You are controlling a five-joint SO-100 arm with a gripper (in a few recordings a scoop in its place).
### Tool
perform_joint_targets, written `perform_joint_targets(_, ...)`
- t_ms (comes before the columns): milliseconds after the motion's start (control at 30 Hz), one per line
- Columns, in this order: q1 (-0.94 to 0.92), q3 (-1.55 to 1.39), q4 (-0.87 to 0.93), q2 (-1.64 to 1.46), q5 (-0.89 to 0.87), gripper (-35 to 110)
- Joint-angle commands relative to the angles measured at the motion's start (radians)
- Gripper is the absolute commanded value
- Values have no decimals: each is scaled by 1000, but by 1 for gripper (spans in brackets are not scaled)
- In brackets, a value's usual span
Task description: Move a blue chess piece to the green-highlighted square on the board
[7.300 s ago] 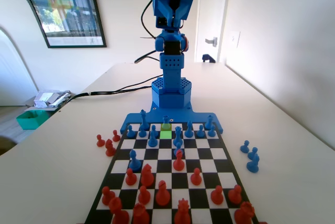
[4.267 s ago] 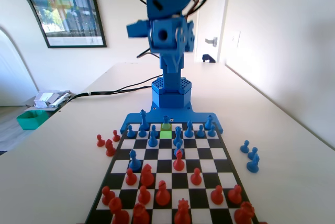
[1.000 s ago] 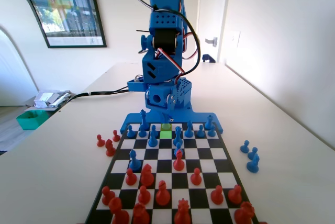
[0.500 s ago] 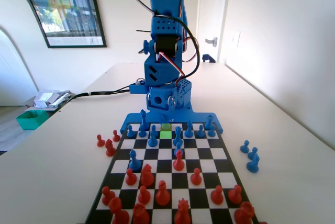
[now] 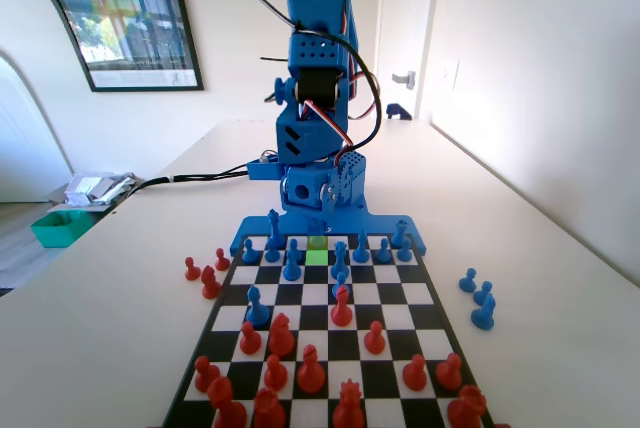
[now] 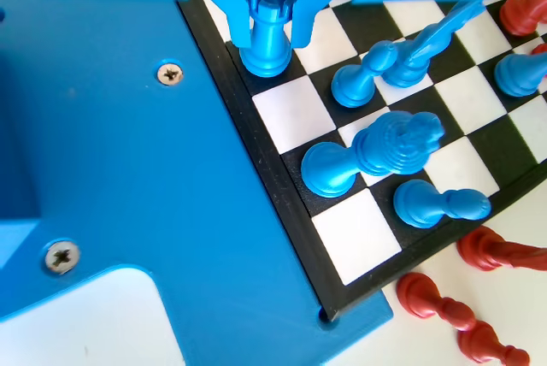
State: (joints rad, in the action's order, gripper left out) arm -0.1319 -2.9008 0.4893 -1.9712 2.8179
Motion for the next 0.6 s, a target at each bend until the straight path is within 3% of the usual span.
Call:
perform_joint_targets(0,-9,55,74,-15,-2,2)
perform_joint_targets(267,21,295,391,-15,-98,2)
perform_joint_targets(567,21,296,290,41,-132,2)
